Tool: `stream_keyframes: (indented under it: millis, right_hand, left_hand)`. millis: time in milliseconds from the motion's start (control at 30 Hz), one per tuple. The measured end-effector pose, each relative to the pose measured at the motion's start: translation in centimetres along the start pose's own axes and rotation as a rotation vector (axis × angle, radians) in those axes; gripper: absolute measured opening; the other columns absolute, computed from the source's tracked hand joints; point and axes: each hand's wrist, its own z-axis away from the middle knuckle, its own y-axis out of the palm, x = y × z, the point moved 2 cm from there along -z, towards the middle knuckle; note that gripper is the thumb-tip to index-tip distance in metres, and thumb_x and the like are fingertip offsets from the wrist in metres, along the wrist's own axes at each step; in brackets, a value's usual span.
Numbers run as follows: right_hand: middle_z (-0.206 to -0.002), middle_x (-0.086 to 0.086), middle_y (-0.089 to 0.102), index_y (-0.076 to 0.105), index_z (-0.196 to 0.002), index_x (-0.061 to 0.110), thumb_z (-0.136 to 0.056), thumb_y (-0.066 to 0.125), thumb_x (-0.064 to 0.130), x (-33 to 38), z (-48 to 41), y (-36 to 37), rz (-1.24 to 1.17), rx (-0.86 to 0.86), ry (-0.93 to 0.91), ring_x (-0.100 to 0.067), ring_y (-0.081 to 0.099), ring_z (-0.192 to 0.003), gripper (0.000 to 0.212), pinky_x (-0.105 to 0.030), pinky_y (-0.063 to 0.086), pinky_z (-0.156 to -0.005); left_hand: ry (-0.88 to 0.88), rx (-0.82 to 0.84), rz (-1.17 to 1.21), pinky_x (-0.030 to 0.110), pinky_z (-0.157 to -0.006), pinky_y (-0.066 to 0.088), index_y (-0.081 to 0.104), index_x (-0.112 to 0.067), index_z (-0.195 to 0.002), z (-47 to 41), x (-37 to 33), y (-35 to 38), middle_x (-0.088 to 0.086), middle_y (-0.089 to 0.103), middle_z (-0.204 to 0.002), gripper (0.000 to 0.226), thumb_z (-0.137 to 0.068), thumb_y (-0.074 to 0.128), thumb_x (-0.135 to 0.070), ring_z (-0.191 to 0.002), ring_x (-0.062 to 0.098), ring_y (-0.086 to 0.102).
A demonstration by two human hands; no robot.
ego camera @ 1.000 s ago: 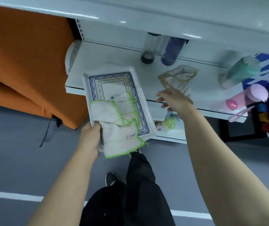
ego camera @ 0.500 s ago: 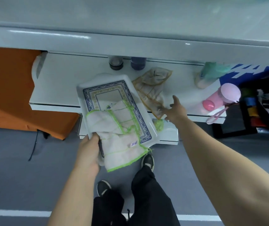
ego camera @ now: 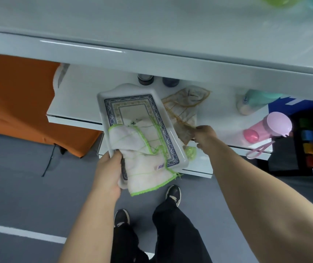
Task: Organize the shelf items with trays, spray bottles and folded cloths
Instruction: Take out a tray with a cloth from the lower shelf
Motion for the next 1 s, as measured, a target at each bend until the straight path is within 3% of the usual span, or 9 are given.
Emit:
stream_keyframes:
  millis: [133, 200, 333, 467, 567, 667, 767, 867, 1000]
  right_hand:
    - [-0.079, -0.009, 0.060, 0.066, -0.084, 0.014, -0.087, 0.057, 0.021, 3.7, 3.5, -0.5, -0.182, -0.090, -0.115, -0.025, 0.050, -0.073, 0.011, -0.032, 0.038, -0.060]
    - [-0.083, -0.007, 0.060, 0.063, -0.083, 0.015, -0.090, 0.052, 0.015, 6.5, 6.8, -0.9, -0.254, -0.116, -0.205, -0.024, 0.051, -0.075, 0.013, -0.030, 0.038, -0.064]
    - [-0.065, -0.001, 0.055, 0.053, -0.064, 0.017, -0.089, 0.044, 0.010, 10.6, 14.2, -1.1, -0.434, -0.165, -0.252, -0.021, 0.050, -0.062, 0.027, -0.026, 0.036, -0.059]
    - [-0.064, -0.004, 0.057, 0.059, -0.071, 0.011, -0.092, 0.043, 0.007, 11.6, 21.6, 0.5, -1.032, 0.147, -0.332, -0.018, 0.057, -0.059, 0.026, -0.025, 0.047, -0.060]
    - [-0.073, -0.007, 0.063, 0.061, -0.081, 0.007, -0.093, 0.043, 0.010, 11.7, 25.2, 1.7, -1.116, 0.310, -0.473, -0.020, 0.062, -0.069, 0.021, -0.028, 0.052, -0.069]
    - [-0.092, -0.010, 0.065, 0.064, -0.092, 0.007, -0.080, 0.052, 0.031, 10.5, 26.7, 3.4, -0.736, 0.376, -0.493, -0.025, 0.060, -0.083, 0.029, -0.034, 0.047, -0.074]
    - [-0.107, -0.006, 0.075, 0.075, -0.089, 0.014, -0.088, 0.048, 0.050, 8.6, 27.8, 4.7, -0.369, 0.298, -0.480, -0.025, 0.070, -0.093, 0.045, -0.036, 0.053, -0.079]
    - [-0.100, 0.000, 0.077, 0.074, -0.090, 0.016, -0.097, 0.053, 0.043, 7.6, 29.1, 5.5, -0.313, 0.084, -0.501, -0.022, 0.073, -0.095, 0.035, -0.039, 0.056, -0.090]
    - [-0.098, 0.002, 0.074, 0.072, -0.094, 0.025, -0.092, 0.061, 0.037, 6.2, 30.8, 6.0, -0.120, -0.132, -0.575, -0.017, 0.067, -0.094, 0.017, -0.039, 0.052, -0.085]
  left_hand:
    - [-0.019, -0.001, 0.000, 0.043, -0.082, 0.058, 0.073, -0.019, -0.105, 0.3, 0.1, -1.8, 0.005, 0.077, -0.101, 0.017, -0.099, 0.058, -0.022, -0.093, 0.024, 0.073]
    - [-0.024, 0.006, -0.016, 0.039, -0.078, 0.057, 0.072, -0.018, -0.105, 0.6, -0.1, -2.7, 0.006, 0.077, -0.100, 0.016, -0.098, 0.059, -0.024, -0.091, 0.024, 0.073]
    - [-0.027, 0.057, -0.037, 0.045, -0.086, 0.057, 0.070, -0.015, -0.106, 1.0, -0.5, -4.9, 0.009, 0.075, -0.104, 0.018, -0.099, 0.059, -0.028, -0.096, 0.027, 0.071]
    - [-0.024, 0.114, -0.067, 0.050, -0.093, 0.055, 0.070, -0.018, -0.103, 1.3, -0.5, -7.8, 0.009, 0.075, -0.104, 0.016, -0.101, 0.056, -0.026, -0.099, 0.029, 0.071]
    - [-0.024, 0.143, -0.092, 0.051, -0.093, 0.055, 0.071, -0.014, -0.107, 1.3, -0.2, -9.8, 0.009, 0.076, -0.104, 0.020, -0.101, 0.055, -0.024, -0.099, 0.029, 0.072]
    - [-0.017, 0.173, -0.136, 0.044, -0.087, 0.058, 0.070, -0.011, -0.109, 1.6, -0.4, -11.8, 0.009, 0.075, -0.103, 0.022, -0.101, 0.053, -0.021, -0.095, 0.027, 0.072]
    - [0.000, 0.194, -0.130, 0.028, -0.071, 0.056, 0.067, -0.010, -0.110, 1.5, -0.9, -13.1, 0.008, 0.072, -0.109, 0.021, -0.102, 0.048, -0.016, -0.093, 0.023, 0.069]
    - [-0.030, 0.268, 0.004, 0.036, -0.096, 0.051, 0.056, -0.014, -0.132, 2.1, -1.5, -14.4, 0.005, 0.064, -0.127, 0.031, -0.107, 0.042, -0.025, -0.109, 0.022, 0.063]
    - [-0.041, 0.352, -0.014, 0.046, -0.108, 0.043, 0.059, -0.015, -0.124, 2.6, -2.6, -16.2, 0.007, 0.065, -0.122, 0.027, -0.107, 0.041, -0.027, -0.115, 0.026, 0.059]
